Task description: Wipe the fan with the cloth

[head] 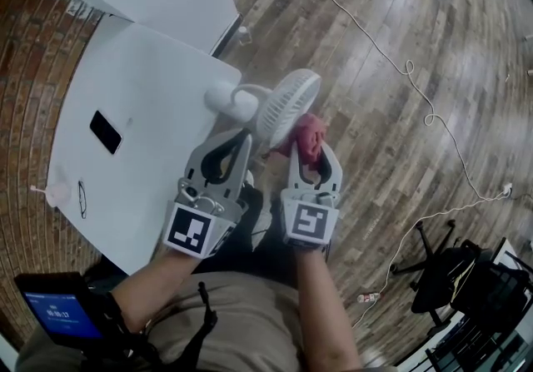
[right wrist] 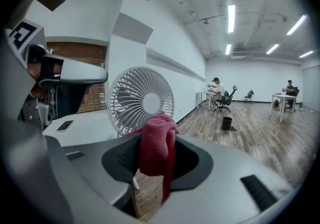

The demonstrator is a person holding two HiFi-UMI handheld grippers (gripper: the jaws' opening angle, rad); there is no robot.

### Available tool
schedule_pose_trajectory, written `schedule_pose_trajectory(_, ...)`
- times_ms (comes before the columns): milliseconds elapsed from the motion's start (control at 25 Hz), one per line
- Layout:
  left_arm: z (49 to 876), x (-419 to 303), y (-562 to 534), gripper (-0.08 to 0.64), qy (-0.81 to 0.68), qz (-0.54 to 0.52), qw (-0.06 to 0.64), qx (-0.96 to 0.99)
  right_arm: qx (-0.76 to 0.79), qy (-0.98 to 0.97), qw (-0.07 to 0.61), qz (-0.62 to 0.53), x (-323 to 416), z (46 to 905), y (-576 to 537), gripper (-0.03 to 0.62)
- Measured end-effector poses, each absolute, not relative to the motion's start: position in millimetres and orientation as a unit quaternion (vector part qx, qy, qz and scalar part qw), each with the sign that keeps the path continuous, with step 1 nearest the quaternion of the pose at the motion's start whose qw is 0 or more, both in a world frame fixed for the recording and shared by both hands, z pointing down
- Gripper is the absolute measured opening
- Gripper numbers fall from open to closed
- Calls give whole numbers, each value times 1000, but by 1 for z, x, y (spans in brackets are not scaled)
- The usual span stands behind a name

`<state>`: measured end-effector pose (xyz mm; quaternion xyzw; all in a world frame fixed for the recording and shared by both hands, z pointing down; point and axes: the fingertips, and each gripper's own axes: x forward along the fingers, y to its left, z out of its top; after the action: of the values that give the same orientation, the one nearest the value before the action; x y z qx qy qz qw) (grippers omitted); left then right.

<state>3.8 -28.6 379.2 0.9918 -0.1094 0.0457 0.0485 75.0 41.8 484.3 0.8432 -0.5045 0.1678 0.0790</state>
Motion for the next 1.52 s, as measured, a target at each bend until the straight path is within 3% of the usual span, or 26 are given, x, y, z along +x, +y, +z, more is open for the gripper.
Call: schedule_pose_trajectory(1520,367,7,-28,2,-34,35,54,997,841,-522,42,135,29,414,32,166)
